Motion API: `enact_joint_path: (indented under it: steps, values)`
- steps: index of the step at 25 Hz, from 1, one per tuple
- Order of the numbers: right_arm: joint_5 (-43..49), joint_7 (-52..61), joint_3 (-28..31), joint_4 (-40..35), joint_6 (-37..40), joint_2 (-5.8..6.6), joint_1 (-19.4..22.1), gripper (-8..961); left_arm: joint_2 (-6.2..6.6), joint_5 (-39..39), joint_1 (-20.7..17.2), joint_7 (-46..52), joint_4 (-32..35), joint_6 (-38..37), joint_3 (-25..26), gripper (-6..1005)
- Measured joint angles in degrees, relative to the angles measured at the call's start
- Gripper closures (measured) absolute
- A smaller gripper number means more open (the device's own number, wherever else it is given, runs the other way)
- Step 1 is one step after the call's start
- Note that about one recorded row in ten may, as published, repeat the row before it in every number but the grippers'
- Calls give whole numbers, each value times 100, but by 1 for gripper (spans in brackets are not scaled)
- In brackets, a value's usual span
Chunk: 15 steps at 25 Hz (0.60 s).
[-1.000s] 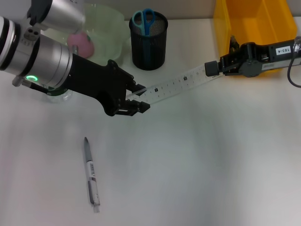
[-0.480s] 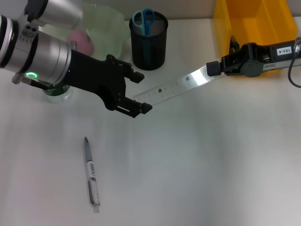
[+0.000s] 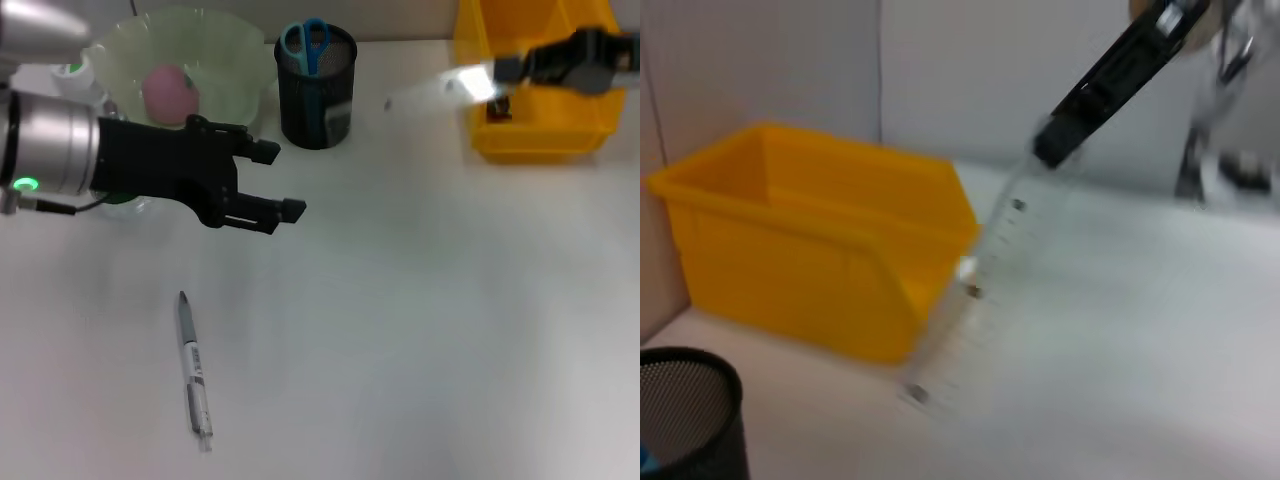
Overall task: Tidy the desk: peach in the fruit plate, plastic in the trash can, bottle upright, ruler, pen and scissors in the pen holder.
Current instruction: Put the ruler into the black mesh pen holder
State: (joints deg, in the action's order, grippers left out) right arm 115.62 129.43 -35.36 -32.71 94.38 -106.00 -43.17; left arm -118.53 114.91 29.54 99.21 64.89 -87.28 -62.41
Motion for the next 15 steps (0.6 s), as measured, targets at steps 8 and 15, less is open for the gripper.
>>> enact_joint_path:
  steps: [8, 15]
  values:
    - [11, -630, 76, -239, -786, 31, -363, 919, 21, -1079, -131, -861, -1482, -119, 484, 207]
    - [27, -912, -656, -240, -1890, -8, -865, 914, 32, -1339, -153, -1479, -2388, -348, 1090, 207]
